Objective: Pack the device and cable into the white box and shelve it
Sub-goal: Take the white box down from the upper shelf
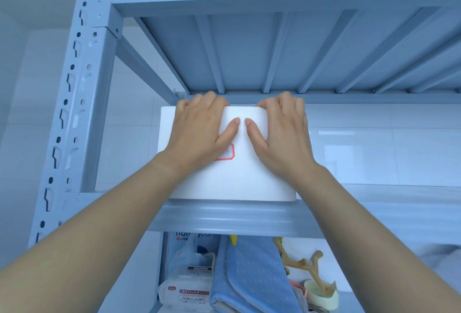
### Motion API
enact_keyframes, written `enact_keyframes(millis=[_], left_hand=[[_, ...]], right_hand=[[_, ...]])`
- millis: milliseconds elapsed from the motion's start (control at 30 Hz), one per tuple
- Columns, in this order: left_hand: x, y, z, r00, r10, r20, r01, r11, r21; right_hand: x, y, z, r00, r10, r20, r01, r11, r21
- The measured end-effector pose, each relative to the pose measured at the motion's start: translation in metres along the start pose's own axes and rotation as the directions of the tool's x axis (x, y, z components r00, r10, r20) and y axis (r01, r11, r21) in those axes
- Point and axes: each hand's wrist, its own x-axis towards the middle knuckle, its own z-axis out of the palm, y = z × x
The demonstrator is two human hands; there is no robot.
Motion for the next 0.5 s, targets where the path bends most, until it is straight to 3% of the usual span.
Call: enact_keyframes(millis=[233,500], left_hand=[[-0.004,0.035,-0.026,0.991,0.011,-0.136,-0.017,0.999,-0.044],[-0.01,0.08,-0.056,0.986,0.03,-0.163,-0.039,0.998,-0.052]], right_hand=[[-0.01,-0.005,-0.044,0.996,-0.026,-0.091,0.021,0.999,-0.048],[-0.025,-0.006,-0.099,0.996,-0.051,-0.08,0.041,0.993,-0.113]])
